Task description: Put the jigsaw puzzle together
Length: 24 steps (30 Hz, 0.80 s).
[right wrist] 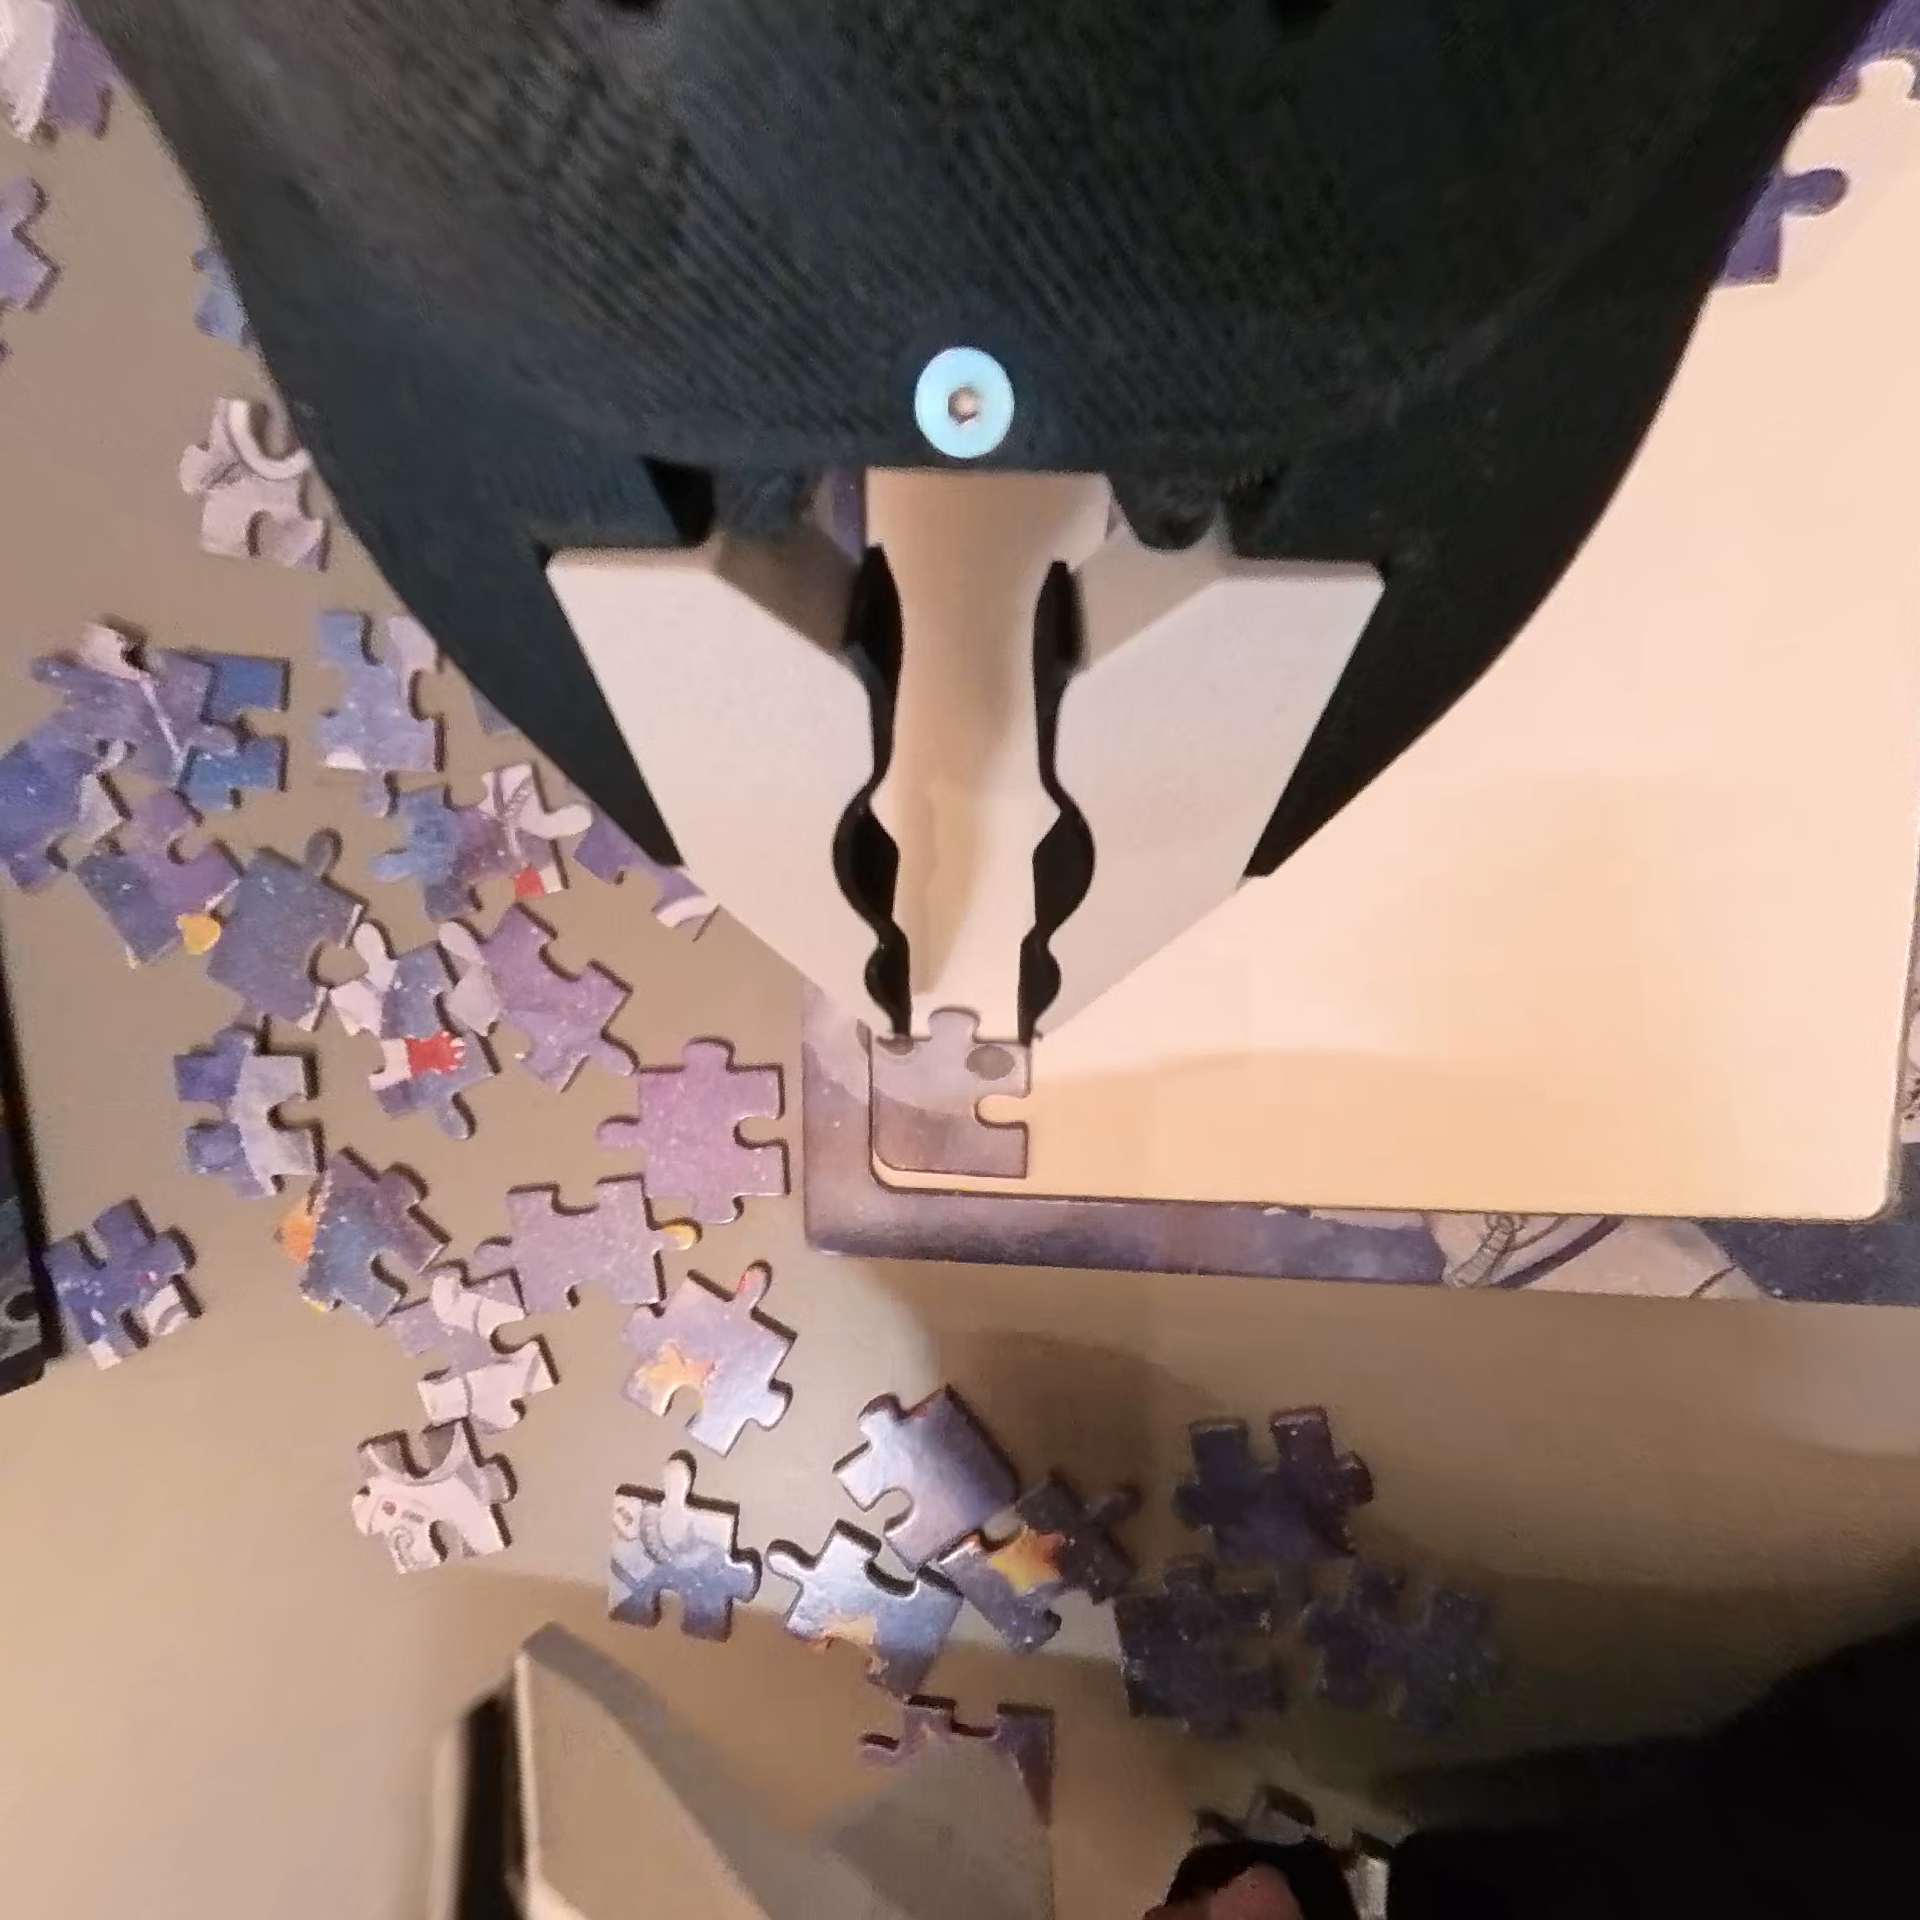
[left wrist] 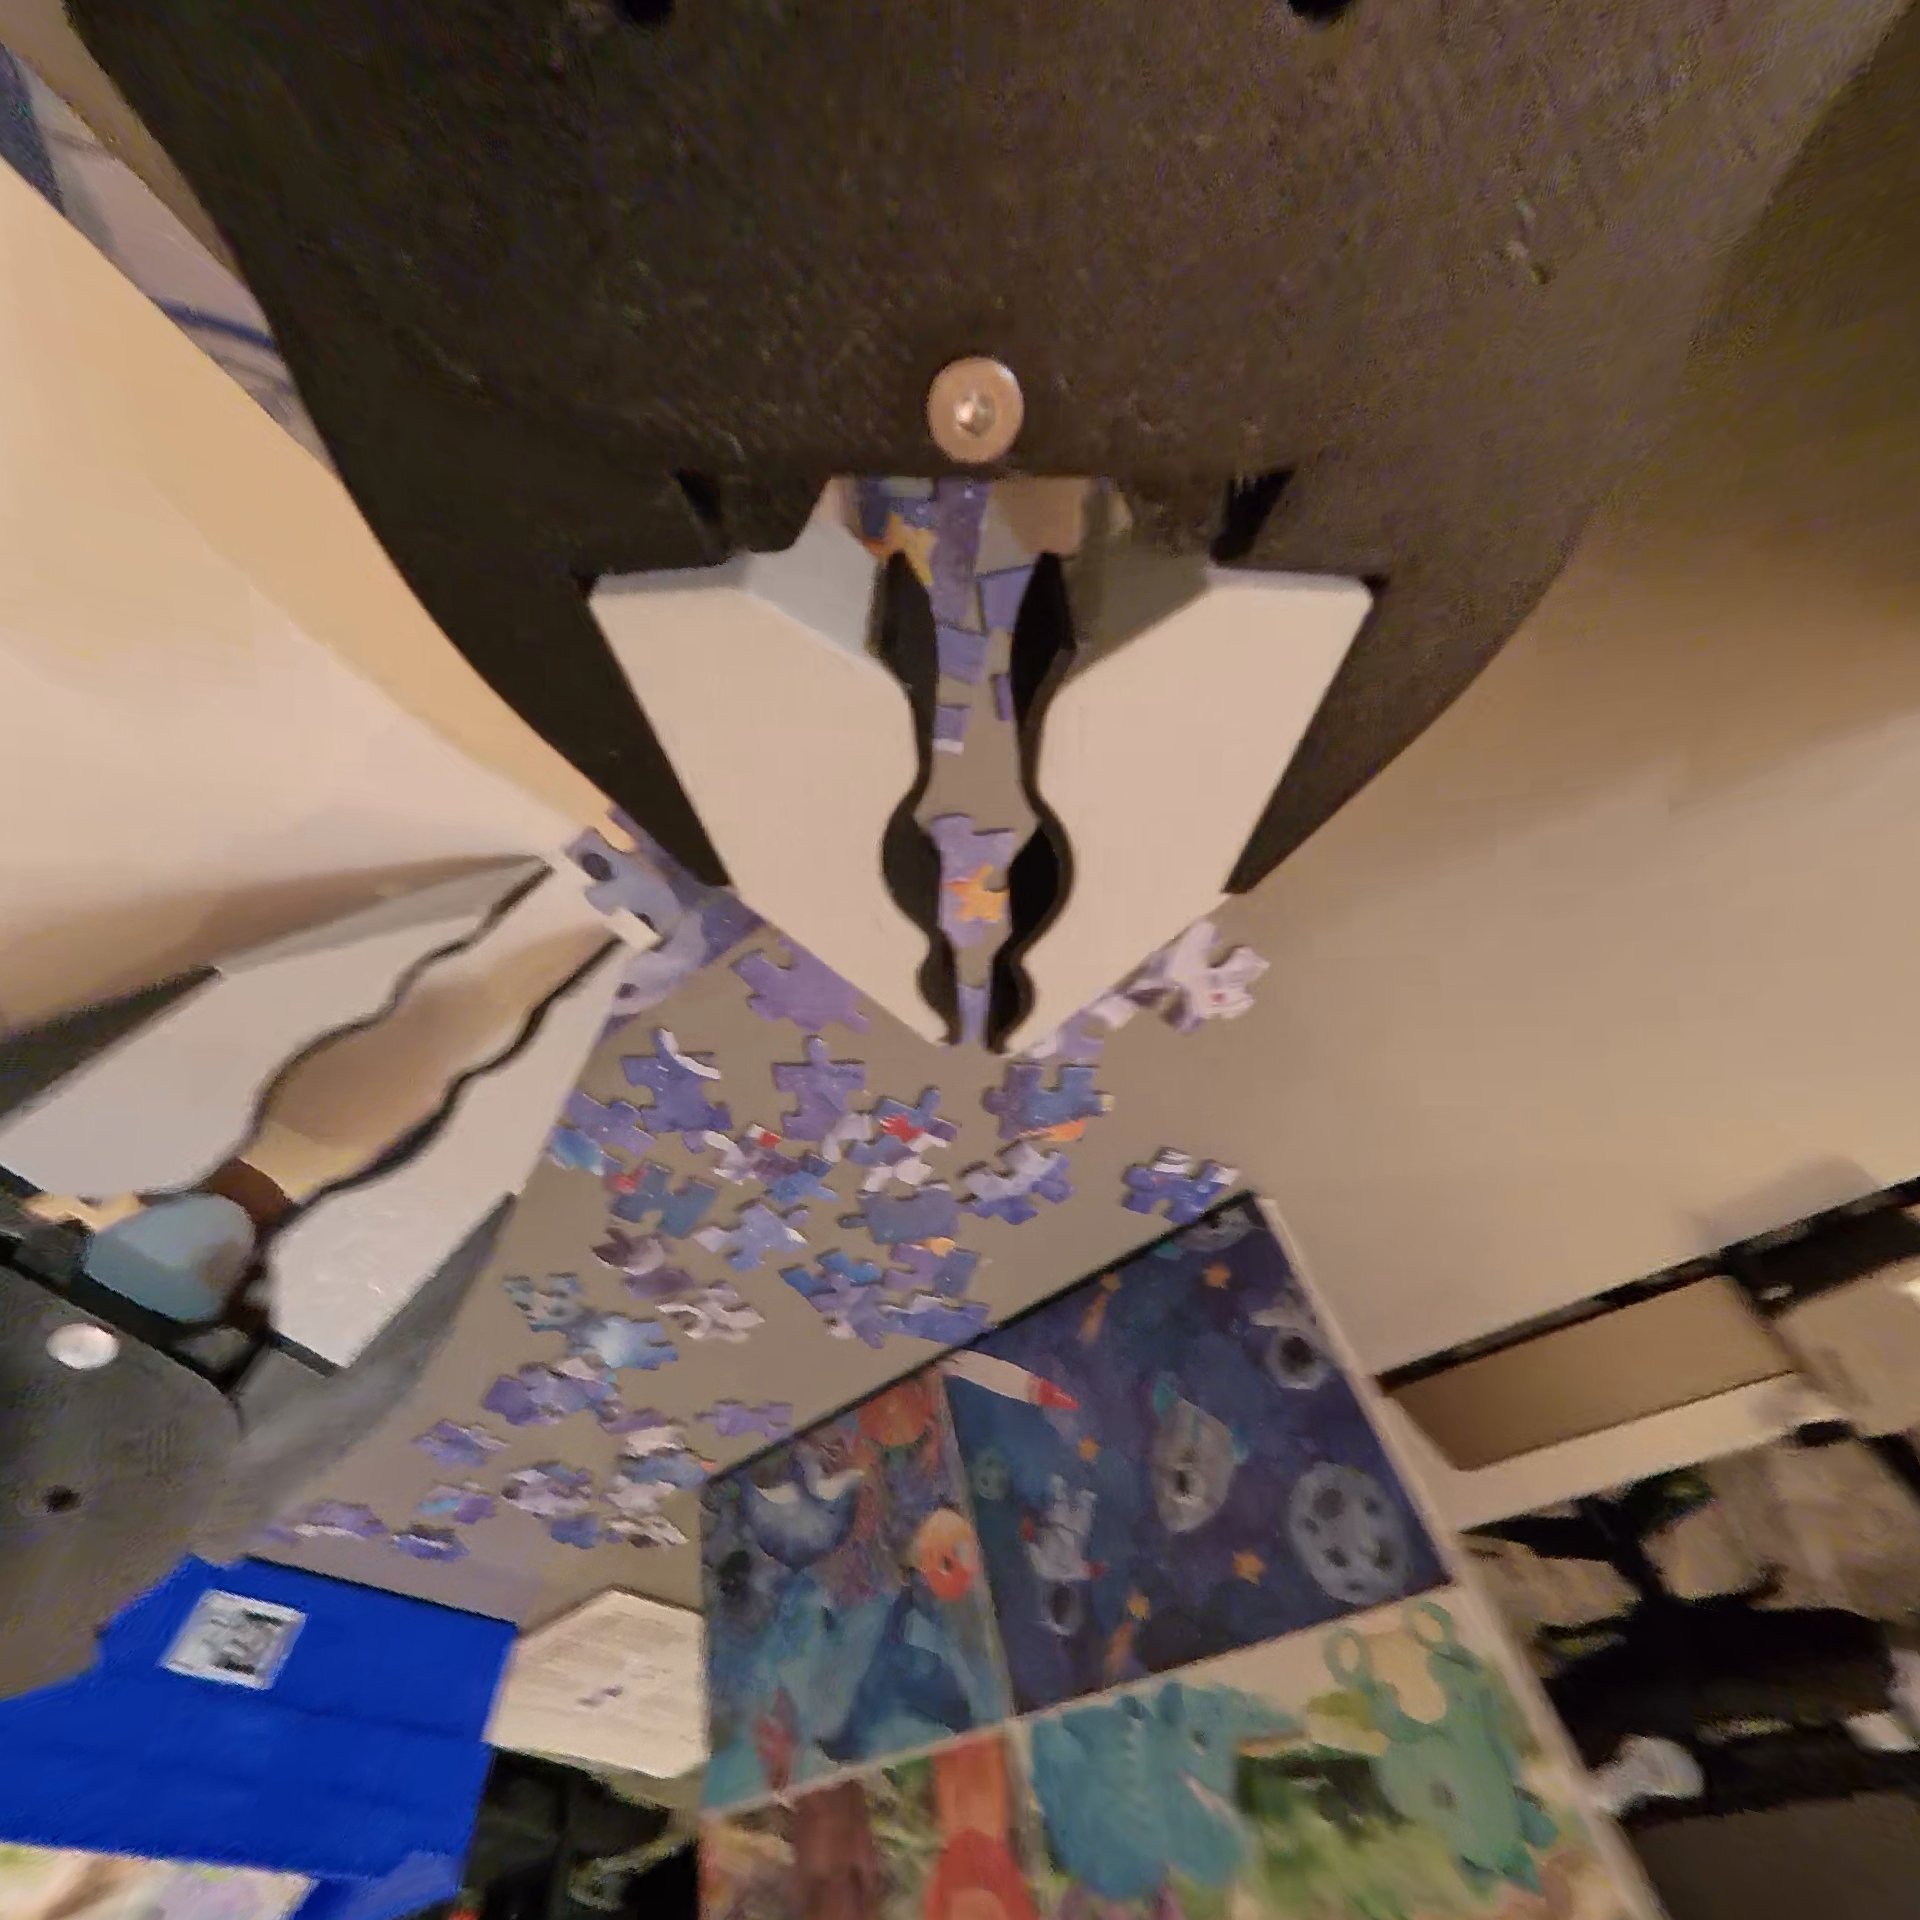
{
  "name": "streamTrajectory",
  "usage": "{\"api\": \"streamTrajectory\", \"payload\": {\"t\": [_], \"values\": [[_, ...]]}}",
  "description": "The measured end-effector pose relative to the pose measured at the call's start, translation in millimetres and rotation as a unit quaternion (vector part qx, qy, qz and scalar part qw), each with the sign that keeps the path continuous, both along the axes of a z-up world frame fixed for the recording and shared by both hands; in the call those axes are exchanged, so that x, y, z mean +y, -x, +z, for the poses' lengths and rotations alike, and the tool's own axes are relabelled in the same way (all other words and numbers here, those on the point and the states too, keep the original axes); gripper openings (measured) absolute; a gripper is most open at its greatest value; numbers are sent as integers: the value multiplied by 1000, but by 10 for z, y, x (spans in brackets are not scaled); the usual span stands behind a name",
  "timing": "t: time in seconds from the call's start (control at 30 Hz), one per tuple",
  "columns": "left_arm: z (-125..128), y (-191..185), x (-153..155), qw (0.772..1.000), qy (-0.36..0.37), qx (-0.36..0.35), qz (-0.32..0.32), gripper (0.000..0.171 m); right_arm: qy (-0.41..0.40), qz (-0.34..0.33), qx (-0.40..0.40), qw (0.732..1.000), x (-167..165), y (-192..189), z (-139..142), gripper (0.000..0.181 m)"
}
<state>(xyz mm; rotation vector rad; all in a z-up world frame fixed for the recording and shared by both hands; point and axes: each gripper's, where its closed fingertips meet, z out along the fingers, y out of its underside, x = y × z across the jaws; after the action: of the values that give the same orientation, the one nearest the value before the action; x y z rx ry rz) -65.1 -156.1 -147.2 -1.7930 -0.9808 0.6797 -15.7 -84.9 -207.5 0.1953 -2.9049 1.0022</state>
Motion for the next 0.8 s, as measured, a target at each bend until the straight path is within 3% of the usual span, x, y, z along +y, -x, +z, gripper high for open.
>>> {"api": "streamTrajectory", "payload": {"t": [0.2, 0.37, 0.8], "values": [[-295, -202, 291, 991, 68, -68, -98, 0, 9, -15, -8, 1000, 38, -38, 5, 17], [-465, -223, 258, 981, 144, -89, -91, 0, 11, -23, -10, 1000, 2, -33, -21, 17], [-649, -302, 297, 971, 164, -129, -116, 0, 6, -29, -9, 1000, -43, -19, -34, 18]]}}
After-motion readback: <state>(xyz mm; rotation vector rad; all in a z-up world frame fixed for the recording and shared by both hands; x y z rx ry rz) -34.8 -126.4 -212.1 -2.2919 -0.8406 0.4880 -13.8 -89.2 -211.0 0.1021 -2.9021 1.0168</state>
